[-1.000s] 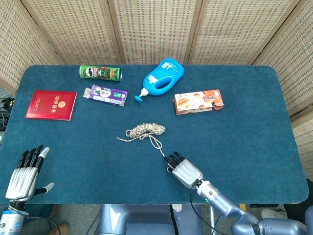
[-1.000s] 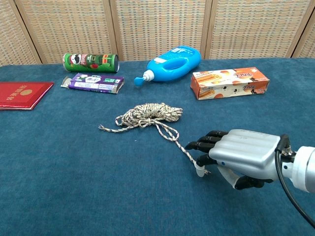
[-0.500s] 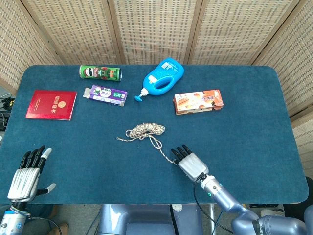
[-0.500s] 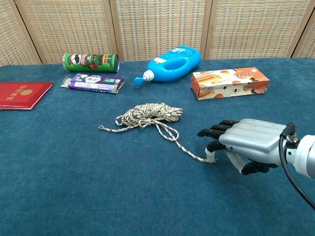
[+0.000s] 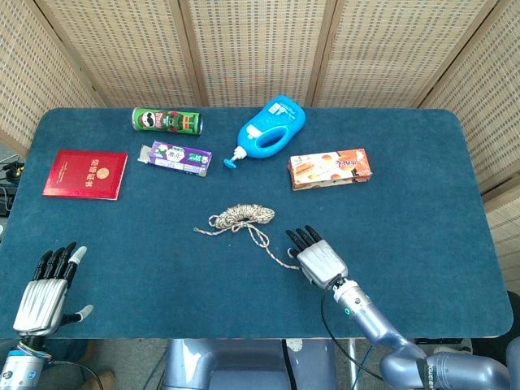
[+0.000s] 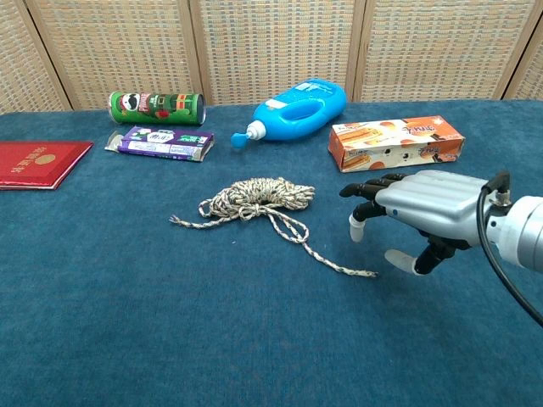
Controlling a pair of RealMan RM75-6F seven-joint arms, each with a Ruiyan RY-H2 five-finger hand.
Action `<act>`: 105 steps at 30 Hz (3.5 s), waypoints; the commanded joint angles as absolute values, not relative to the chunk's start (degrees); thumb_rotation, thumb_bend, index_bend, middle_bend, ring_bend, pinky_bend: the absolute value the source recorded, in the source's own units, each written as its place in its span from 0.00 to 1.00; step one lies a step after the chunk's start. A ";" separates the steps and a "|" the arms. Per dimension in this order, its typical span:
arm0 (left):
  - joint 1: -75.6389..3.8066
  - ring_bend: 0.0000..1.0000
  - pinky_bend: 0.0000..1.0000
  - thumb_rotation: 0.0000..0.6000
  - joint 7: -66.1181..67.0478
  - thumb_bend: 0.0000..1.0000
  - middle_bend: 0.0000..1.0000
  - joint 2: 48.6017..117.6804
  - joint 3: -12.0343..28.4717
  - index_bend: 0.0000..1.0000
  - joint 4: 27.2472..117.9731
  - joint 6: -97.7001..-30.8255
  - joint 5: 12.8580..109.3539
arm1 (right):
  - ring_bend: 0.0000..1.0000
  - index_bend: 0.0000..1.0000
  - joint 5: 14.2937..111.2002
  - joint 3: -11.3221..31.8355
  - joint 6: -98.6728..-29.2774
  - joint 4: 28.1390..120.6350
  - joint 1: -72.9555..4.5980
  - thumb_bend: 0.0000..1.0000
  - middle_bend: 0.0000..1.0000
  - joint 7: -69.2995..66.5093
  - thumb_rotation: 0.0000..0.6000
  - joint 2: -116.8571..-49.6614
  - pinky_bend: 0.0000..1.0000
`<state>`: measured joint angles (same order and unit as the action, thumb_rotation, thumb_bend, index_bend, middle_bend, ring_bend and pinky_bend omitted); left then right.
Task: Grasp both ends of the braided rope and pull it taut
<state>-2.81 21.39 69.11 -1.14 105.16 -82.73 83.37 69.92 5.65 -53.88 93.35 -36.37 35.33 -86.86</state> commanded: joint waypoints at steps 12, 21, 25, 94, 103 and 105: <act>-2.82 0.00 0.00 1.00 21.07 0.00 0.00 69.01 -1.11 0.00 104.95 -82.87 83.15 | 0.00 0.42 54.14 10.81 -52.89 92.55 -37.92 0.32 0.00 29.60 1.00 -91.87 0.00; -2.97 0.00 0.00 1.00 20.74 0.00 0.00 68.81 -1.23 0.00 104.87 -82.58 83.18 | 0.00 0.43 47.96 10.35 -55.31 91.95 -39.48 0.33 0.00 33.54 1.00 -94.38 0.03; -2.88 0.00 0.00 1.00 20.44 0.00 0.00 68.70 -1.35 0.00 104.88 -82.86 83.56 | 0.00 0.45 46.96 10.14 -56.65 91.21 -39.45 0.33 0.00 33.40 1.00 -95.75 0.03; -29.70 0.00 0.00 1.00 20.23 0.17 0.00 81.10 16.68 0.41 94.00 -57.95 65.49 | 0.00 0.65 53.93 7.99 -59.74 86.42 -39.64 0.44 0.00 34.37 1.00 -99.21 0.04; -38.11 0.00 0.00 1.00 25.91 0.21 0.00 89.92 16.98 0.46 85.23 -52.85 56.37 | 0.00 0.66 52.99 8.28 -58.66 87.16 -40.06 0.44 0.00 34.16 1.00 -98.04 0.04; -39.33 0.00 0.00 1.00 26.13 0.22 0.00 91.28 16.85 0.47 83.49 -52.51 55.73 | 0.00 0.66 53.00 8.24 -58.40 87.11 -40.12 0.44 0.00 33.86 1.00 -97.90 0.04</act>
